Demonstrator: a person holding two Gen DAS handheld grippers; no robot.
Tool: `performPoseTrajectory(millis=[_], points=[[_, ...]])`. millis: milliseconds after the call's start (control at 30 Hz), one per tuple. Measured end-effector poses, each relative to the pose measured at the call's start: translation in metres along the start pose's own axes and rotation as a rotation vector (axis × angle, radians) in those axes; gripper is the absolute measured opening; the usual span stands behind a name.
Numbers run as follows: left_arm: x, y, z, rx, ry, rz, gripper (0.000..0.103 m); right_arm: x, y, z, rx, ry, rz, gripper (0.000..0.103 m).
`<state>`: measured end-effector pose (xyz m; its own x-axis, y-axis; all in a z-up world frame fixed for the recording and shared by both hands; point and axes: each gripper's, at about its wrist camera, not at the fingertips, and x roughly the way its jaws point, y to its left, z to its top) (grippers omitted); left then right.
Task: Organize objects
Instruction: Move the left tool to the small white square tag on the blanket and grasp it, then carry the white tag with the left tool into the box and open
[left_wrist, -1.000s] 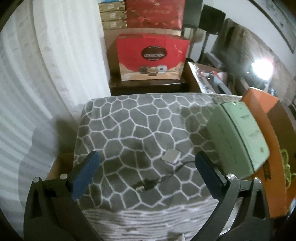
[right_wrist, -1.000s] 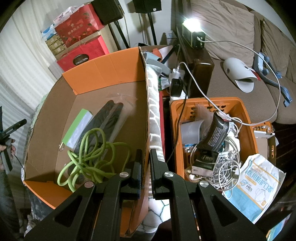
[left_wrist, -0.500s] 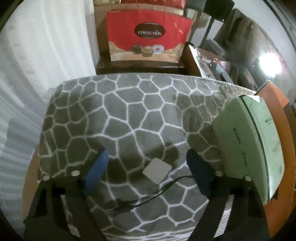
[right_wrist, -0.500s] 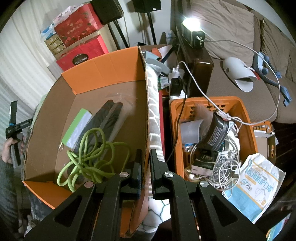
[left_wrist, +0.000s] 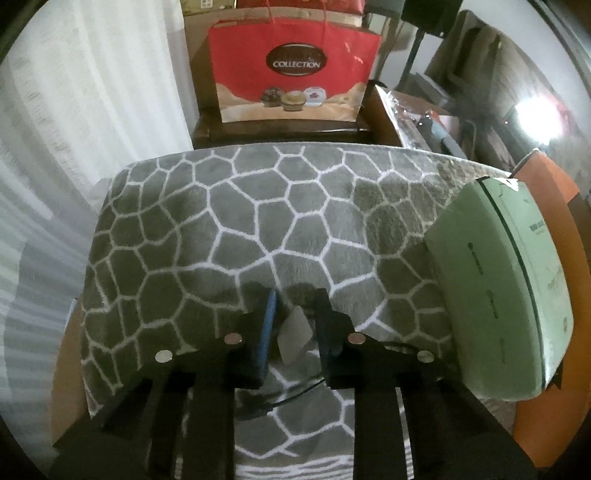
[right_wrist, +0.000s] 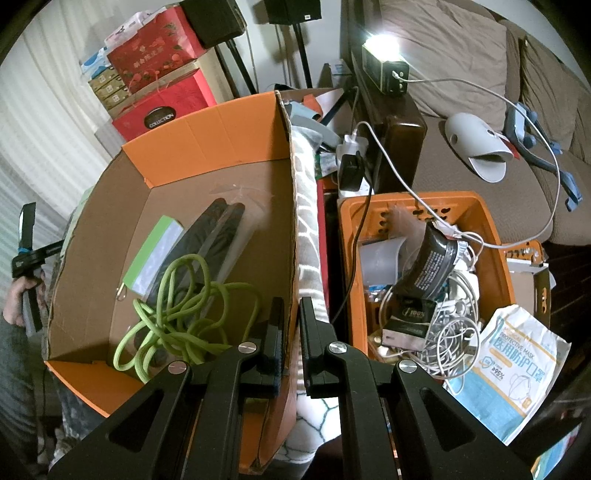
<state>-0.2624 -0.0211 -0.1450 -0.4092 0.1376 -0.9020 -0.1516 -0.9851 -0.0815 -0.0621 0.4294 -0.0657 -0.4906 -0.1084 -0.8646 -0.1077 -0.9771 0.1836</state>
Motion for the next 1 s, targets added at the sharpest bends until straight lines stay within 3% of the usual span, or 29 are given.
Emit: performPoseTrajectory(millis=[33,433,700,1000], points=[[-0.001,-0.001,0.000,0.006,0.001,0.002,0.007,0.000,0.000,-0.001,-0.001,0.000,-0.001,0.007],[-0.023,0.001,0.002,0.009,-0.031,-0.025,0.003,0.000,-0.001,-0.004,0.002,0.000,0.002,0.007],[-0.062,-0.008,0.005,0.015,-0.092,-0.107,0.003,0.000,-0.001,-0.004,0.003,0.001,0.001,0.007],[-0.114,-0.055,0.000,0.101,-0.167,-0.230,0.003,0.000,-0.001,-0.004,0.004,0.000,0.000,0.007]])
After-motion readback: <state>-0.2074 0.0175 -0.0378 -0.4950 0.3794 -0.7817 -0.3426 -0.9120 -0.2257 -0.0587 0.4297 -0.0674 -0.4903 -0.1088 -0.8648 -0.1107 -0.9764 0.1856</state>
